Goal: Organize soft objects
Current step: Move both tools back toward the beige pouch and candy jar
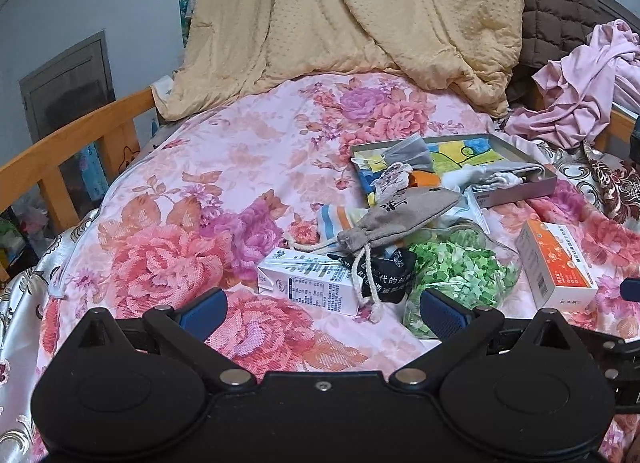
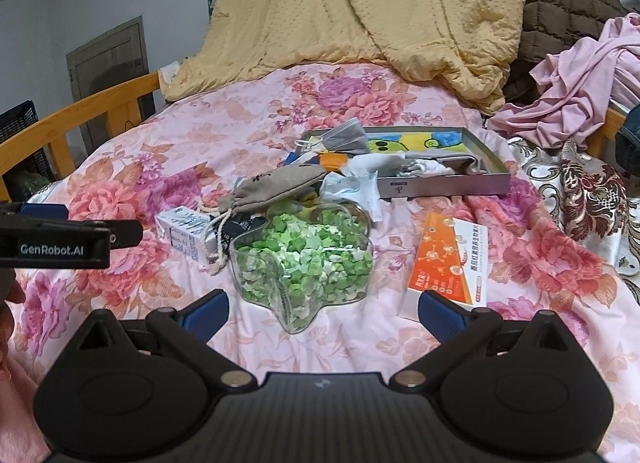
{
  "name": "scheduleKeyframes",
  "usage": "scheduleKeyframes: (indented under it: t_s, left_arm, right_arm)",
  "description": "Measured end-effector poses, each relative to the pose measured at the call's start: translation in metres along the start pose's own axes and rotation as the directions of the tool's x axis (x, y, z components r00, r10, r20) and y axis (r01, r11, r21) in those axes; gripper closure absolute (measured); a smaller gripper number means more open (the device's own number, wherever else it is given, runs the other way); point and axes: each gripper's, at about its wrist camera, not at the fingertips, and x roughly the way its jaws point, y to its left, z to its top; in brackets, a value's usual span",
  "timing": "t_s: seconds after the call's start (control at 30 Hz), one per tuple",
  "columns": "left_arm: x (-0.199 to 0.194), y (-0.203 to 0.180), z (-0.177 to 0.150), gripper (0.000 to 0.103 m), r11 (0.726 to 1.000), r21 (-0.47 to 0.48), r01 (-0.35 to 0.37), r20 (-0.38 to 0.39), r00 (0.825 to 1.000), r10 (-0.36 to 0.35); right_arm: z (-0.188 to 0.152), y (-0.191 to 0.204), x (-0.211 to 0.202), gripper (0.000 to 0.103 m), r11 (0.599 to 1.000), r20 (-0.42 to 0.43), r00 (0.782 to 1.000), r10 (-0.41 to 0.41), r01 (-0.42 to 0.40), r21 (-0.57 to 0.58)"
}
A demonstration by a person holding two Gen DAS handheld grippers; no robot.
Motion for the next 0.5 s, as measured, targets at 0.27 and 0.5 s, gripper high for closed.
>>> scheduleKeyframes:
  t_s: [0.27, 0.5]
  left_arm:
    - [0.005, 0.003, 0.0017, 0.001, 1.0, -0.027, -0.002, -0.017, 1.0, 0.001]
    - [0.0094, 0.0043, 0.0038, 0.001, 0.999, -0.044, 0.004, -0.03, 1.0, -0.005]
  right_arm:
    - [0.0014, 0.0034, 0.0028, 0.0, 0.999, -0.006, 0.999, 0.032, -0.032, -0.001]
    - [0.0082, 0.003, 0.0077, 0.0, 0.999, -0.007, 0.999, 0.054, -0.054, 0.0]
